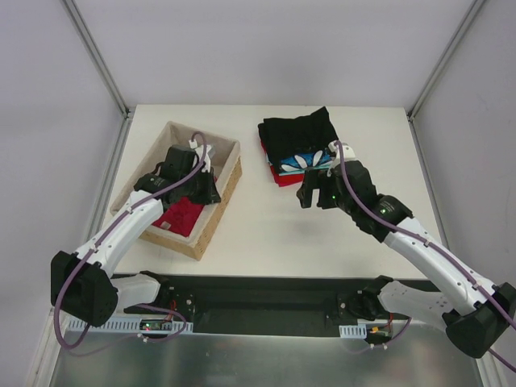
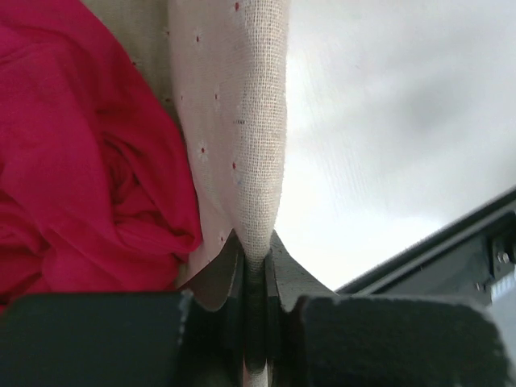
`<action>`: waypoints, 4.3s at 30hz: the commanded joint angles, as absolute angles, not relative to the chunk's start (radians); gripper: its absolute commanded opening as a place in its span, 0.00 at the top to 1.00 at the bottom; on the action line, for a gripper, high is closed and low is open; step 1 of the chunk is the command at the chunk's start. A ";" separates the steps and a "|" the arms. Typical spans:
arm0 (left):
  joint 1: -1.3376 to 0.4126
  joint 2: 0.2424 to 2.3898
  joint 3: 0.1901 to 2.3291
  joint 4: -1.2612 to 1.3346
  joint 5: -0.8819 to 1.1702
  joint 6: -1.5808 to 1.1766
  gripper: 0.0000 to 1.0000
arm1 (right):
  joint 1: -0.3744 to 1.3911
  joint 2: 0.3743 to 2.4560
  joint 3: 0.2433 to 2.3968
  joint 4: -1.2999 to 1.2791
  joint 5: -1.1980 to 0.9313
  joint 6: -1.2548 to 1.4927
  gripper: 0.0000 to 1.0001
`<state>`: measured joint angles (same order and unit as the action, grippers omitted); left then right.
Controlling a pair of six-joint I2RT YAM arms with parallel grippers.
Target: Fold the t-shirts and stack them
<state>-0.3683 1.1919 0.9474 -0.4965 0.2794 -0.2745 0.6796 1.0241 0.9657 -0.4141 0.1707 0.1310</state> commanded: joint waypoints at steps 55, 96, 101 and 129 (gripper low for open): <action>0.252 2.259 2.075 -0.543 0.242 -0.009 1.00 | 0.684 1.198 1.075 -0.354 0.075 0.101 0.04; 0.048 1.303 1.458 -0.607 0.100 -0.282 0.01 | 0.749 0.979 0.965 -0.359 0.081 0.164 0.04; 0.061 1.118 1.263 -0.716 -0.038 -0.305 0.01 | 0.782 0.976 0.951 -0.354 0.094 0.169 0.04; 0.213 1.698 1.486 -0.653 -0.101 -0.298 0.01 | 0.818 0.997 0.928 -0.336 0.161 0.137 0.04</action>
<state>0.1799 1.6562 1.4155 -0.6601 -0.0628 -0.3000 0.8143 0.9943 0.9394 -0.3626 0.1272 0.1482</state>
